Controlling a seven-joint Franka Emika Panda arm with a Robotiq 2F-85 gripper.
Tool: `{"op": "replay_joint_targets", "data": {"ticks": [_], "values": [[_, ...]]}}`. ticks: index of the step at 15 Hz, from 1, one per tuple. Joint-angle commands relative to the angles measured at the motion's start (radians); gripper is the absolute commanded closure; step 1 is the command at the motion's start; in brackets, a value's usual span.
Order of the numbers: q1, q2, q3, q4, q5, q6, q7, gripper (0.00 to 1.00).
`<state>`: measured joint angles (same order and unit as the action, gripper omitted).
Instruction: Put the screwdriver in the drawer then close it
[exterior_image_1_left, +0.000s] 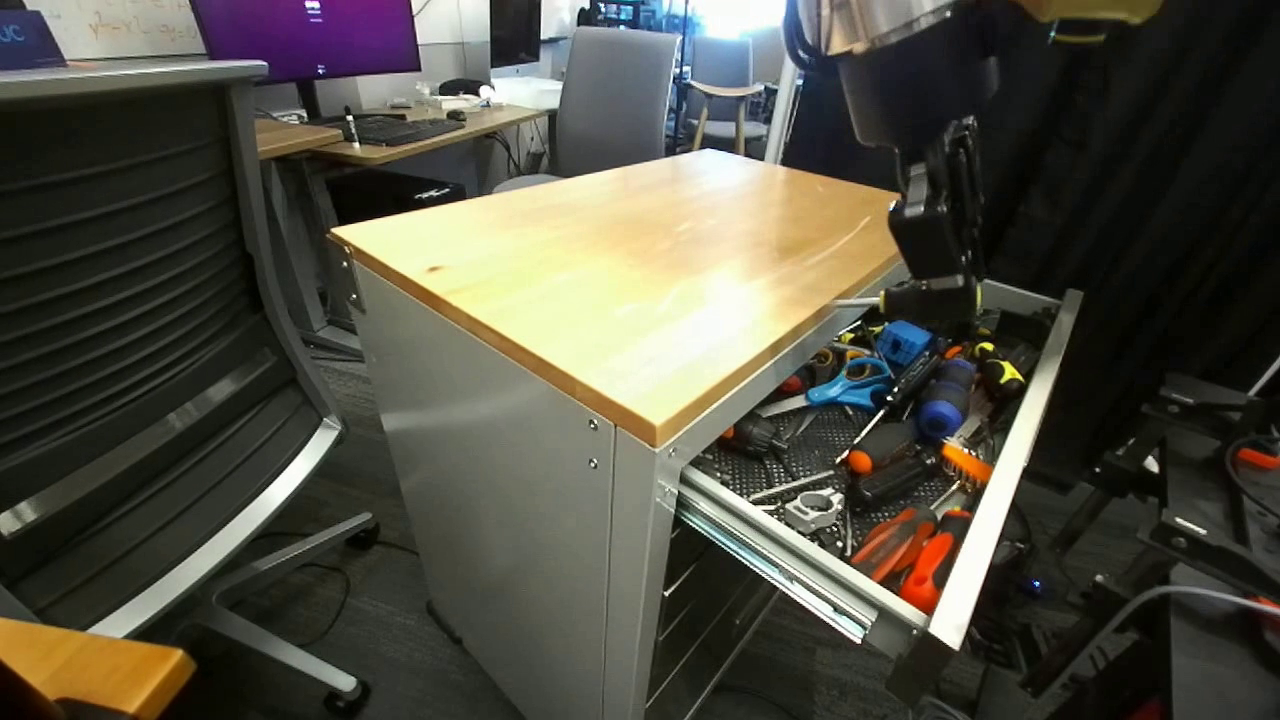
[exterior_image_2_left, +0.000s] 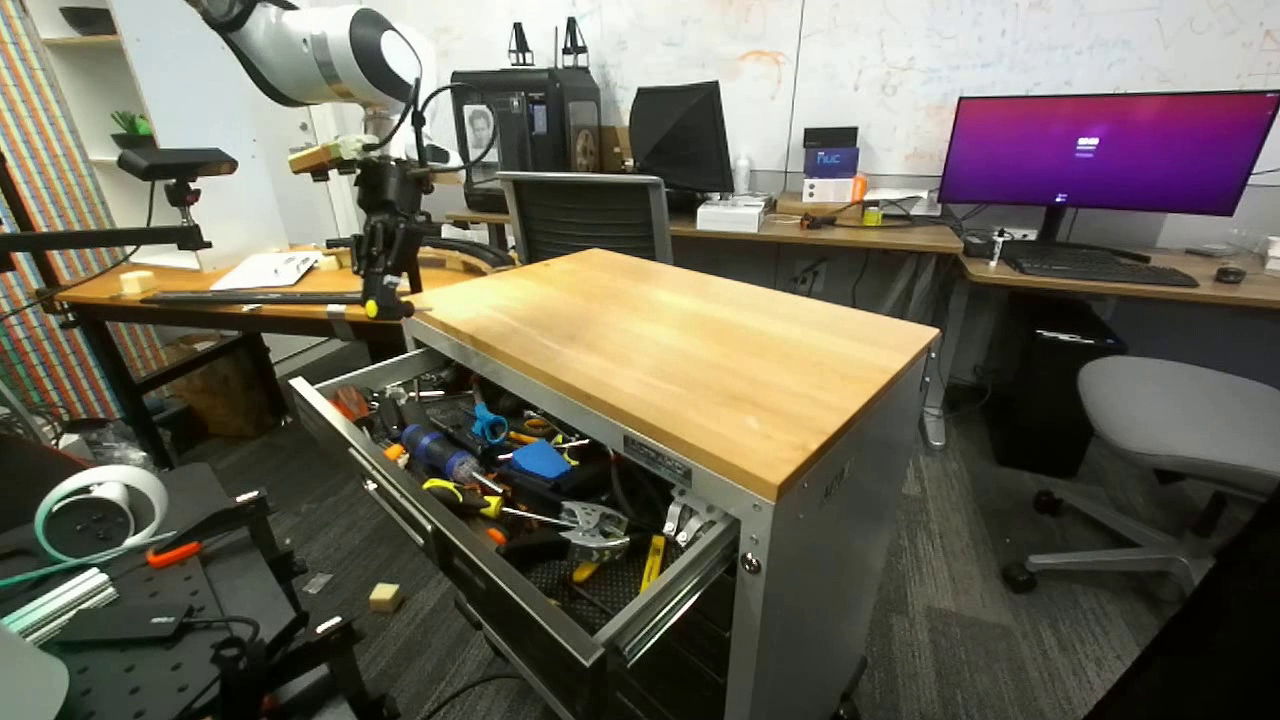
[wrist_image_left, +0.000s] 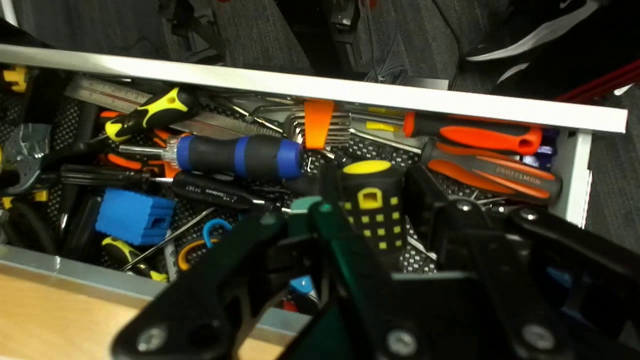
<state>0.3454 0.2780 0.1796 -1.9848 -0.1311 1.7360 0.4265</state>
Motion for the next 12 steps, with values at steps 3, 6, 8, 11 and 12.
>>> {"op": "replay_joint_targets", "data": {"ticks": [3, 6, 8, 11, 12], "values": [[0.010, 0.040, -0.001, -0.024, -0.084, 0.102, 0.076, 0.84], [0.015, 0.065, -0.007, -0.005, -0.128, 0.122, 0.100, 0.38], [0.008, 0.045, -0.008, -0.006, -0.120, 0.086, 0.091, 0.23], [-0.018, -0.017, -0.005, -0.050, -0.049, 0.032, 0.069, 0.01], [-0.029, -0.042, -0.005, -0.079, -0.015, 0.016, 0.074, 0.00]]}}
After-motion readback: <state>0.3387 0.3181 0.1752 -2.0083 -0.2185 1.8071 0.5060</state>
